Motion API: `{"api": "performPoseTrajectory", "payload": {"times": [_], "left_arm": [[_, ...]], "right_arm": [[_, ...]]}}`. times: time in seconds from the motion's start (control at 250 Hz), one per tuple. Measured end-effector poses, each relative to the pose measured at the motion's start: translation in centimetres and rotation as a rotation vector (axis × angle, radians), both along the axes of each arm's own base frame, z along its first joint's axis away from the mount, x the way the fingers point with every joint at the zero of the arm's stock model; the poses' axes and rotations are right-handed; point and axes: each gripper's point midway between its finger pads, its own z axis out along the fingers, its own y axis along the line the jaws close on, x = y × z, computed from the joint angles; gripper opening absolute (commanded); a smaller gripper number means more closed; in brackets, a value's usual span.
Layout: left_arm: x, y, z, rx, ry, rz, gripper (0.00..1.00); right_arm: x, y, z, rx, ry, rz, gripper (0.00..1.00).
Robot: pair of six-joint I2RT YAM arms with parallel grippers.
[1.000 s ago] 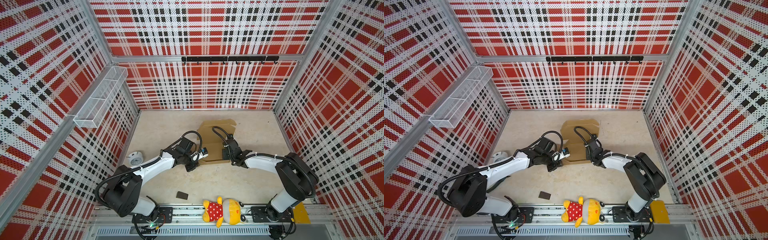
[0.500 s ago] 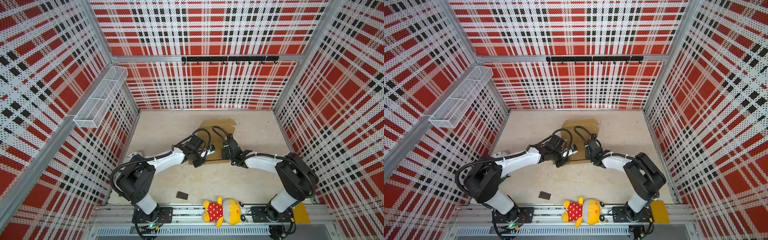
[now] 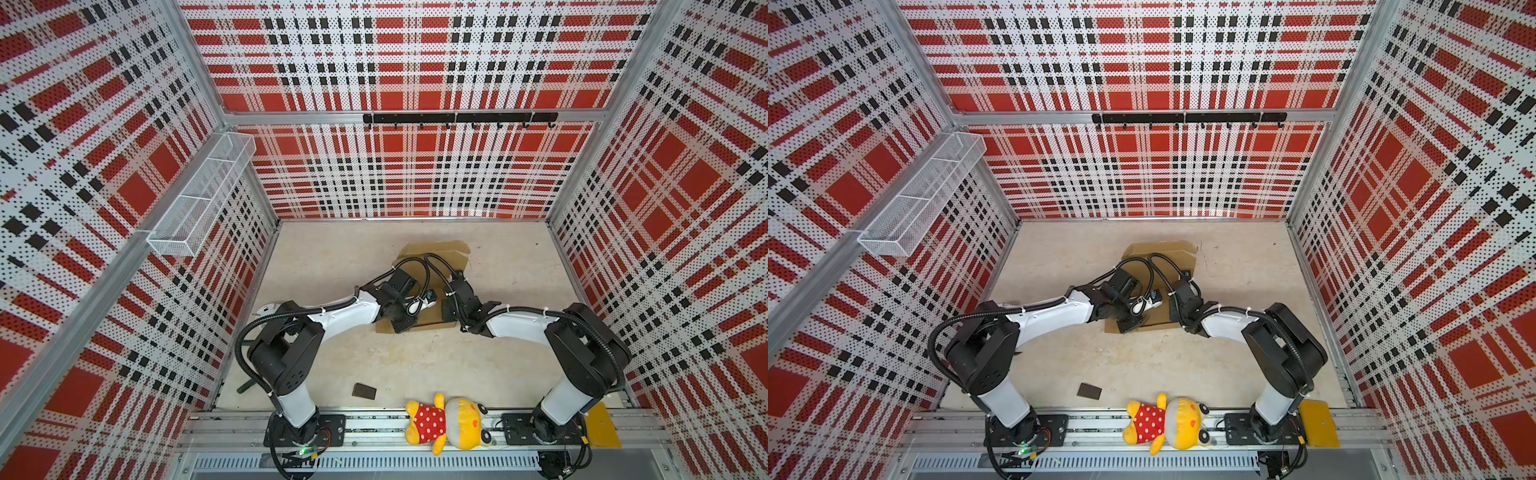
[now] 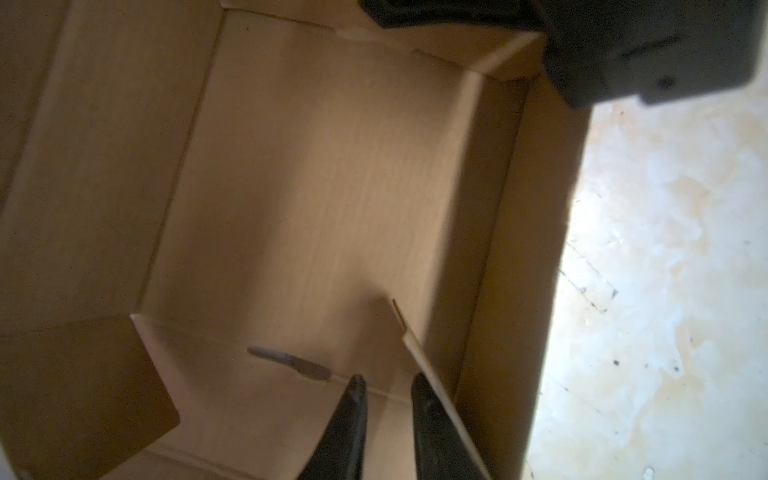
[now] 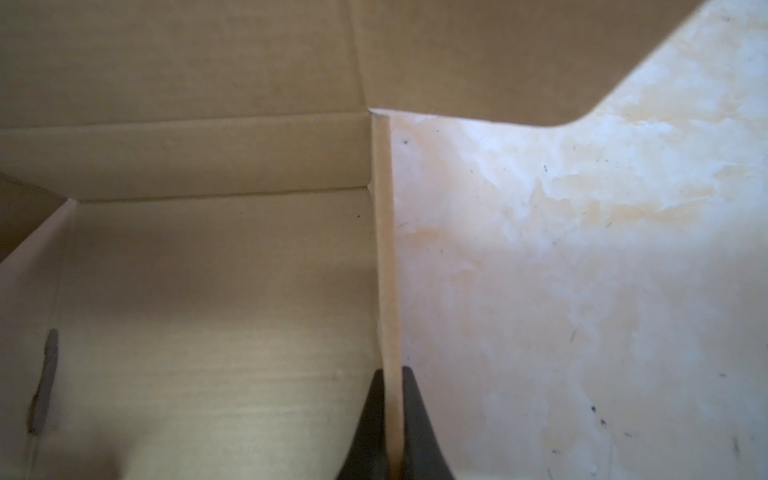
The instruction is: Fold the paper box
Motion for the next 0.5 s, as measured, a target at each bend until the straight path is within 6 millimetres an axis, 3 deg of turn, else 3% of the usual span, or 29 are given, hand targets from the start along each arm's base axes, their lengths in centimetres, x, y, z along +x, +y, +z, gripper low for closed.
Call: {"api": "performPoseTrajectory", "payload": {"times": [0.152, 0.324, 0.408, 0.5], "left_arm": [[-0.4, 0.4, 1.3, 0.0, -0.017, -0.014, 0.36], [-0.5, 1.2, 6.2, -0.135, -0.034, -0.023, 0.4], [0.4, 2.9, 8.3, -0.215, -0.042, 0.007, 0.41], [1.6, 5.3, 9.4, -0.265, -0.042, 0.063, 0.44]], "right_arm": [[-0.2, -0.2, -0.3, -0.007, 0.004, -0.002, 0.0], [0.0, -0.6, -0.2, -0.01, 0.001, -0.014, 0.0], [0.1, -1.0, -0.2, -0.008, 0.0, -0.022, 0.0], [0.2, -1.5, 0.1, -0.002, -0.007, -0.035, 0.0]]}}
